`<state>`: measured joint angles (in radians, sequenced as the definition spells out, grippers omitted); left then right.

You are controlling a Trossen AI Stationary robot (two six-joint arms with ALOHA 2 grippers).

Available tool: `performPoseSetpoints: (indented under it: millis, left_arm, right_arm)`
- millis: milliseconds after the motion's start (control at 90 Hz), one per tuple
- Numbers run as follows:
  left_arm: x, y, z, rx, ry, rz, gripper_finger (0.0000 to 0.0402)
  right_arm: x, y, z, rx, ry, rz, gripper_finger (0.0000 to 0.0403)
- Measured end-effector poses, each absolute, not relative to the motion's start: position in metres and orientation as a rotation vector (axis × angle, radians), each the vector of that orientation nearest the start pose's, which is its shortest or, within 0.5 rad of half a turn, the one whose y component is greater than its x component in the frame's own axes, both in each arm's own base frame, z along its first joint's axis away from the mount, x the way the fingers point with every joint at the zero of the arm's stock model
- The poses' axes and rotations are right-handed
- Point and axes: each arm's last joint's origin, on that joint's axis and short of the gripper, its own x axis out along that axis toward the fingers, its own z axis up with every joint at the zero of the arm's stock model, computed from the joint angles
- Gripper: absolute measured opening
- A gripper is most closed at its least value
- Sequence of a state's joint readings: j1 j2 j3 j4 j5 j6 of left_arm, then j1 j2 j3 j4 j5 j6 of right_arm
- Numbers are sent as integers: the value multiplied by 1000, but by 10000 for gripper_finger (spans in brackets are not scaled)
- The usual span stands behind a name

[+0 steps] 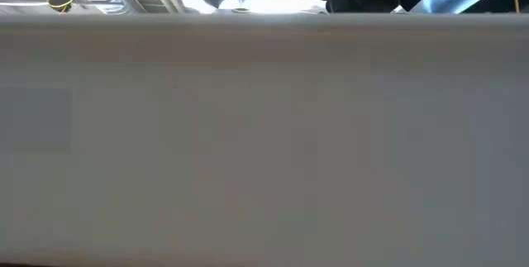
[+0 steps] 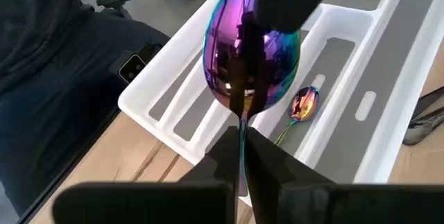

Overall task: Sort silverware
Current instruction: Put the blue spoon into the white silverware tray

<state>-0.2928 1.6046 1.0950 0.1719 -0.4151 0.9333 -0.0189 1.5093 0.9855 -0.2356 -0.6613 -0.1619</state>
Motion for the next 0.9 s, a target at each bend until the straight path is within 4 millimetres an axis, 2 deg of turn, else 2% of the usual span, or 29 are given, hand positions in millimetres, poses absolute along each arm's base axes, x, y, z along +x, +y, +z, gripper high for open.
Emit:
performPoseSetpoints:
  millis: [311,578,900]
  left_arm:
    - [349,-91,267,1051,363,-78,75]
    - [351,-94,271,1021,292,-111,44]
    - [351,-88,269,1030,326,-95,35]
  right_arm:
    - [312,12,234,108,674,666,0]
    - [312,12,234,101,676,651,0]
    - [312,11,234,101,677,649,0]
